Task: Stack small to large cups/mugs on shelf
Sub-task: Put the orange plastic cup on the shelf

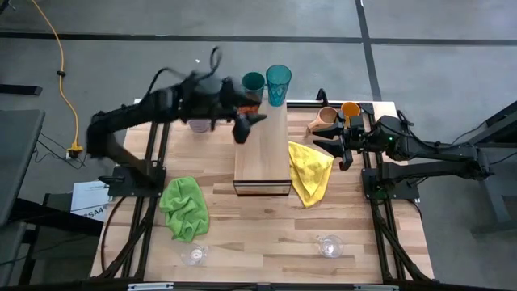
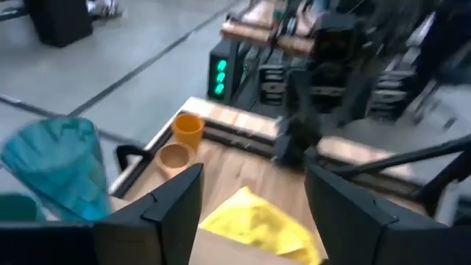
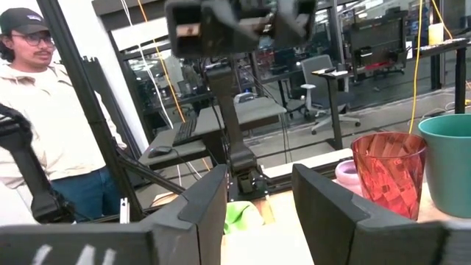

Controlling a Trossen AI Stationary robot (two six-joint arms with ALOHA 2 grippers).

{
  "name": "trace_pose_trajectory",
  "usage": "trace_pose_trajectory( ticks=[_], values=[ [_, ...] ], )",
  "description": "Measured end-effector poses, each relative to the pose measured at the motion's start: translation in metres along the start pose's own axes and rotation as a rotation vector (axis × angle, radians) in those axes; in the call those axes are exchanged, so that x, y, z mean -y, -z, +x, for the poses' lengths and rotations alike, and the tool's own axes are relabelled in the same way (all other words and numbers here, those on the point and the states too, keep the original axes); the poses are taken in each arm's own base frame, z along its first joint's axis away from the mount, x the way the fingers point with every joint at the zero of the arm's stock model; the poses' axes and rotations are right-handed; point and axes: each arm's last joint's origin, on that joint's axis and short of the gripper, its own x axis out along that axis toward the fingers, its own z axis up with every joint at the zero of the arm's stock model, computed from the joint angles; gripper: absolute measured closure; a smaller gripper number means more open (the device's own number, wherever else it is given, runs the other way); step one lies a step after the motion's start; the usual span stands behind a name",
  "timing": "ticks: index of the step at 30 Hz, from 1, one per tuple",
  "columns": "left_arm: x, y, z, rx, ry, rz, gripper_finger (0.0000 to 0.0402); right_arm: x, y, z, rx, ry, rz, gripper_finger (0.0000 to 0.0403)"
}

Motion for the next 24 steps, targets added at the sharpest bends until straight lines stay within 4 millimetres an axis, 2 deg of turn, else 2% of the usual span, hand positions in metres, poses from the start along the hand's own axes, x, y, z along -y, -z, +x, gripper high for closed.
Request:
trace_pose_trajectory(
  ticks=[6, 12, 18, 24],
  values=[
    [0.002, 0.06, -0.053, 0.241, 0.116, -0.115, 0.0179, 0.0, 0.0, 0.0, -0.001, 0.001, 0.0, 0.0256],
    [0.001, 0.102, -0.107, 0.411, 0.171, -0.14, 0.0184, 0.0, 0.0, 0.0, -0.001, 0.0, -0.018, 0.0256],
    [-0.008, 0.127, -0.128, 0.384, 0.142, -0.091, 0.0192, 0.0, 0.0, 0.0, -0.001, 0.0, -0.014, 0.0256],
    [-0.011, 0.126, -0.136, 0.409, 0.172, -0.212, 0.0188, 0.0, 0.0, 0.0, -0.001, 0.001, 0.015, 0.0256]
  ],
)
